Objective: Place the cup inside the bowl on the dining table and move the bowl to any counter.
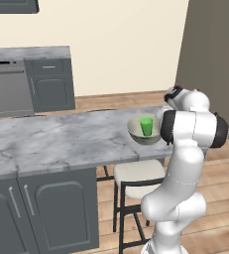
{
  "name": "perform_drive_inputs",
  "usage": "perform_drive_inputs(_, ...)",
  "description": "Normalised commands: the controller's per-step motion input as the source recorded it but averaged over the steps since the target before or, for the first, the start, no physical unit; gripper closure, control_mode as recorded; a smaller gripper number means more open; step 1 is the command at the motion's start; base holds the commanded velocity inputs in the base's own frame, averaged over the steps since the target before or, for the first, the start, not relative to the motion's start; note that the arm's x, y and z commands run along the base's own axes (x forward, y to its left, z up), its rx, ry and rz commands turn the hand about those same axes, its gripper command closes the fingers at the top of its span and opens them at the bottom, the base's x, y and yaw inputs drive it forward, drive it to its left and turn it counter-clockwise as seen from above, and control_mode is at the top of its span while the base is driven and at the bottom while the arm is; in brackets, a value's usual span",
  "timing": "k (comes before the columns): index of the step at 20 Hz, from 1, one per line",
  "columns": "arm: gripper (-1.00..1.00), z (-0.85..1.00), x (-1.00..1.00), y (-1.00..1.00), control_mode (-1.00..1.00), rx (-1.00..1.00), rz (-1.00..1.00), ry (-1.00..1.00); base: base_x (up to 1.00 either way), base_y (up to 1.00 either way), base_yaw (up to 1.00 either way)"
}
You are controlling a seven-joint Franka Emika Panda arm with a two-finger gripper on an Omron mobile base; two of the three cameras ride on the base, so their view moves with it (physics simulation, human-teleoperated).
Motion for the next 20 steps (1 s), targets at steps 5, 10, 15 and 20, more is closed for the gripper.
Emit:
perform_drive_inputs(5, 1.0, 0.24, 0.0, -0.01, -1.0, 0.16, -0.05, 0.0, 0.0, 0.0, 0.0)
perform_drive_inputs(10, 1.0, 0.47, -0.14, -0.06, -1.0, 0.16, 0.0, 0.0, 0.0, 0.0, 0.0)
perform_drive_inputs(15, 1.0, 0.42, -0.28, -0.01, -1.0, 0.15, 0.0, 0.0, 0.0, 0.0, 0.0)
perform_drive_inputs(20, 1.0, 0.51, -0.26, -0.01, -1.0, 0.1, 0.0, 0.0, 0.0, 0.0, 0.0)
